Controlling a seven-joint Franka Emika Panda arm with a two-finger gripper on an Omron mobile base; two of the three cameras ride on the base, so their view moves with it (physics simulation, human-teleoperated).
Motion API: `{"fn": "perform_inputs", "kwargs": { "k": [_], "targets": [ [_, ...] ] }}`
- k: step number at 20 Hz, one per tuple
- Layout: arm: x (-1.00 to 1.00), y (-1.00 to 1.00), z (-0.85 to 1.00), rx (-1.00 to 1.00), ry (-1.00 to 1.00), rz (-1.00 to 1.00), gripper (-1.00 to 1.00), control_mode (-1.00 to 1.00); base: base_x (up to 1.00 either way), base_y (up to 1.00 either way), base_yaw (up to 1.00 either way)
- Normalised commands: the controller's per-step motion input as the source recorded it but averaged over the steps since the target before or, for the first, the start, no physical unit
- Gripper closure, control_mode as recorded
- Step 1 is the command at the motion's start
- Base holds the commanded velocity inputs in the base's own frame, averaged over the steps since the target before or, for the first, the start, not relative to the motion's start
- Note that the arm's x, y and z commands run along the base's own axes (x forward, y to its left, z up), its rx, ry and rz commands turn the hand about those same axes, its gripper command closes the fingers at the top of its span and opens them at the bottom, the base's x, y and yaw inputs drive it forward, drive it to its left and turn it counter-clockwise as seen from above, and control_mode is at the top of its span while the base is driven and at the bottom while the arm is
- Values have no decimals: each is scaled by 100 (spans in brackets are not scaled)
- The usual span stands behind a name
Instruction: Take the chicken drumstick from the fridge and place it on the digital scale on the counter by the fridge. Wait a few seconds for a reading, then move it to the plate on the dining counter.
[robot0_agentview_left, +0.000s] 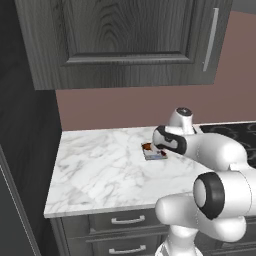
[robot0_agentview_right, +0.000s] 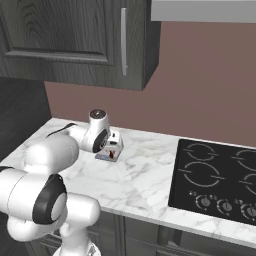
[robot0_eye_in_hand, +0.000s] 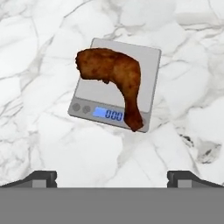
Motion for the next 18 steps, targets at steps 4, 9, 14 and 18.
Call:
{"fn": "perform_inputs", "kwargs": {
  "k": [4, 9, 14, 18],
  "targets": [
    [34, 0, -41, 0, 0, 1, -100, -100, 0, 0, 0],
    [20, -5, -18, 0, 0, 0, -100, -100, 0, 0, 0],
    [9, -10, 0, 0, 0, 1, -100, -100, 0, 0, 0],
    [21, -3, 0, 0, 0, 1, -100, -100, 0, 0, 0]
  ]
}}
